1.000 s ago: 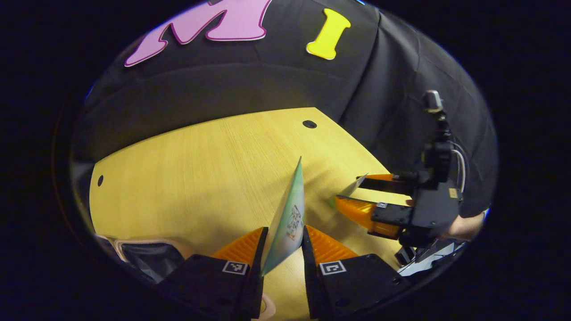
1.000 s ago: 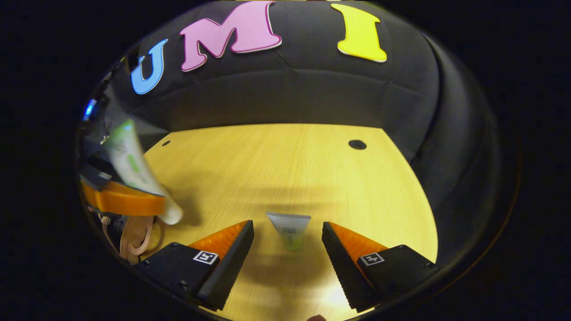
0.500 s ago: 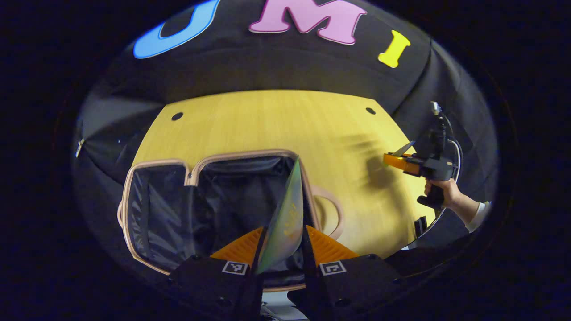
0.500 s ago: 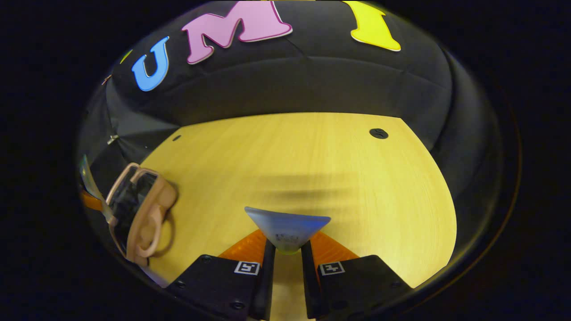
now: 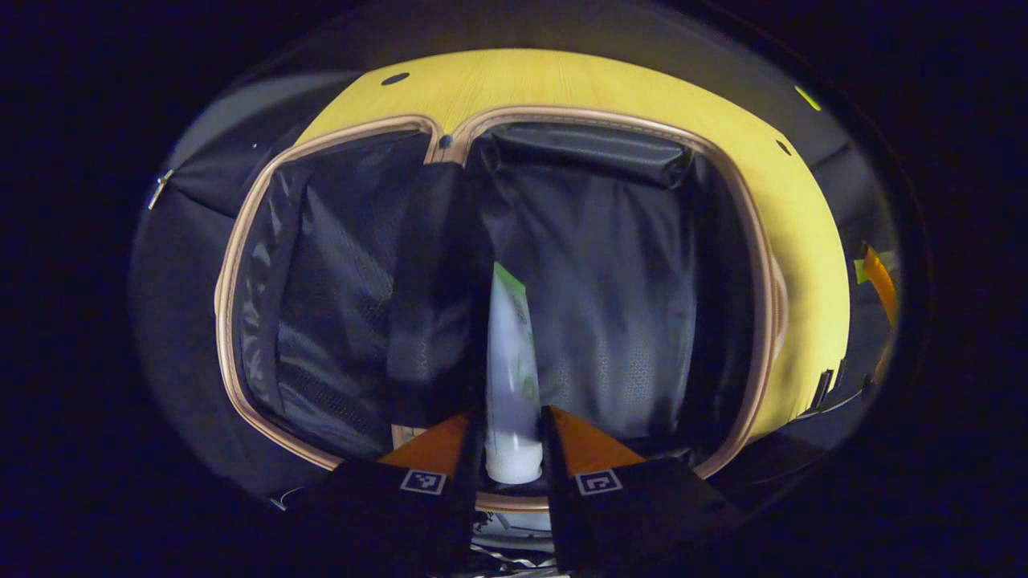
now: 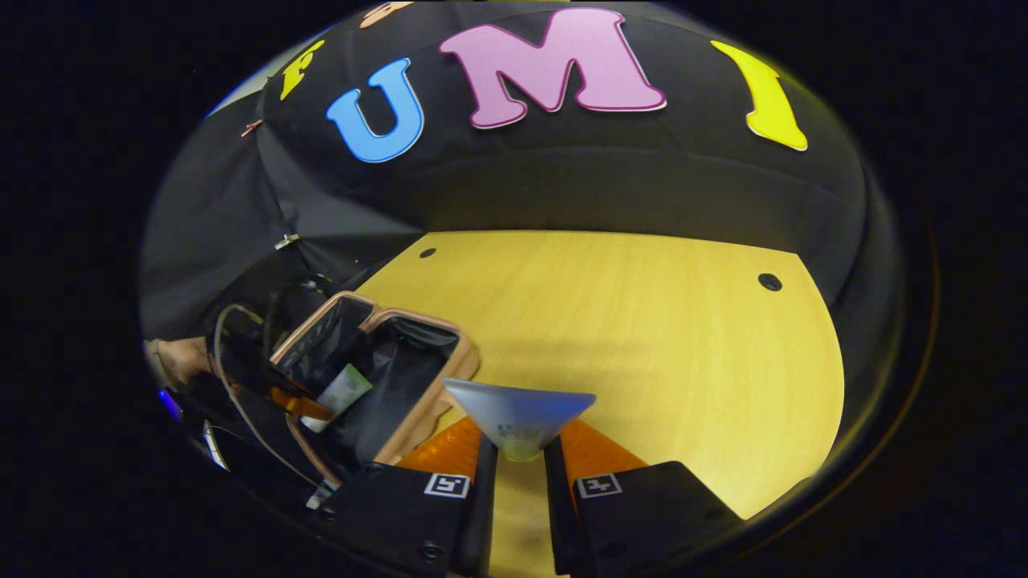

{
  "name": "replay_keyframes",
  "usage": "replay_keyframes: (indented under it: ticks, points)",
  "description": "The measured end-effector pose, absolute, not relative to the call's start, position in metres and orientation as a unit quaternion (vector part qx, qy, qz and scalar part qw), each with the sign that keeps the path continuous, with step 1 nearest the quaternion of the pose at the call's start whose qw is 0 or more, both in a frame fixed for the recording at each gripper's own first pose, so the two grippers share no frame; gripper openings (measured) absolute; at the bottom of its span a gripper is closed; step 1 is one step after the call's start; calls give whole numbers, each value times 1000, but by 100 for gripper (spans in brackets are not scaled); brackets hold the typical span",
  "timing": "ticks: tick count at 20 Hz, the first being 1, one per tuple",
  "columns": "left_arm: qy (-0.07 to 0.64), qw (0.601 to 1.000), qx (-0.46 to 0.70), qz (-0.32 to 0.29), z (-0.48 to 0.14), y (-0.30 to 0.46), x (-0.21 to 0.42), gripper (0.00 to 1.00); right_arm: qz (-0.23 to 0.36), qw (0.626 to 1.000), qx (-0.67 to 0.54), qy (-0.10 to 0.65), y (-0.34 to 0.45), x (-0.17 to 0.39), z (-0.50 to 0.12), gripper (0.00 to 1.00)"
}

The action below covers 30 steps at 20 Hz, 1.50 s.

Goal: First open the suitcase, pack the skin care products into it, and then close the suitcase.

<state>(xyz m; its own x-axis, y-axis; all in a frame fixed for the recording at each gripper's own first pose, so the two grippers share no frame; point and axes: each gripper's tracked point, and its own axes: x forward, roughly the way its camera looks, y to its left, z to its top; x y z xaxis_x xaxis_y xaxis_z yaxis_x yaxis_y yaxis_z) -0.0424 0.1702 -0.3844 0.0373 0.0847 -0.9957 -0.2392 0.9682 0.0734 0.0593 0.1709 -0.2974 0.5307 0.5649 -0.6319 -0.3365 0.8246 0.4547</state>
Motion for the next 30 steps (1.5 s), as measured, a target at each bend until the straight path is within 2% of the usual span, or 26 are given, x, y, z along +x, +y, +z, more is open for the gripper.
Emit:
replay_keyframes:
  ticks: [3, 4, 5, 7, 8, 10, 12, 14, 17, 18, 19, 20, 21, 22, 23, 26, 27, 28, 30]
  points:
    - [678, 724, -67, 106, -389, 168, -38, 44, 289, 843, 154, 426, 216, 37, -278, 33]
    - [674, 728, -74, 98, -388, 164, -37, 45, 295, 835, 157, 437, 230, 29, -276, 37]
    - [673, 730, -86, 86, -387, 158, -39, 47, 300, 827, 160, 448, 244, 22, -275, 33]
    - [663, 739, -97, 73, -375, 149, -40, 73, 314, 811, 156, 469, 272, 12, -276, 33]
    - [651, 750, -90, 71, -365, 151, -41, 89, 322, 805, 148, 477, 287, 8, -278, 33]
    - [607, 787, -83, 69, -339, 159, -36, 90, 331, 792, 125, 498, 312, -2, -288, 33]
    - [543, 831, -100, 63, -308, 168, -26, 90, 309, 769, 112, 548, 329, -12, -312, 33]
    - [509, 849, -124, 66, -287, 185, -35, 90, 284, 735, 108, 605, 356, -26, -336, 34]
    - [484, 858, -139, 105, -271, 230, -65, 91, 249, 688, 104, 674, 383, -50, -362, 34]
    - [482, 856, -140, 123, -272, 246, -77, 91, 231, 685, 94, 685, 386, -54, -372, 34]
    - [479, 855, -141, 140, -274, 263, -89, 92, 220, 683, 91, 691, 391, -56, -376, 27]
    - [480, 851, -146, 155, -276, 276, -100, 91, 212, 677, 93, 698, 394, -62, -375, 29]
    - [478, 848, -156, 169, -277, 290, -110, 91, 205, 676, 93, 702, 398, -66, -377, 36]
    - [476, 844, -169, 180, -280, 302, -116, 92, 198, 686, 80, 695, 395, -63, -378, 38]
    - [473, 841, -182, 190, -281, 313, -120, 92, 200, 704, 63, 678, 394, -57, -380, 31]
    - [447, 842, -207, 220, -278, 355, -120, 92, 231, 752, 69, 613, 403, -42, -347, 83]
    - [438, 843, -212, 229, -275, 371, -116, 92, 246, 764, 84, 590, 408, -36, -332, 97]
    - [428, 845, -216, 237, -271, 387, -109, 92, 256, 775, 92, 570, 407, -31, -313, 100]
    - [409, 847, -227, 254, -264, 426, -92, 92, 266, 806, 103, 519, 400, -15, -281, 98]
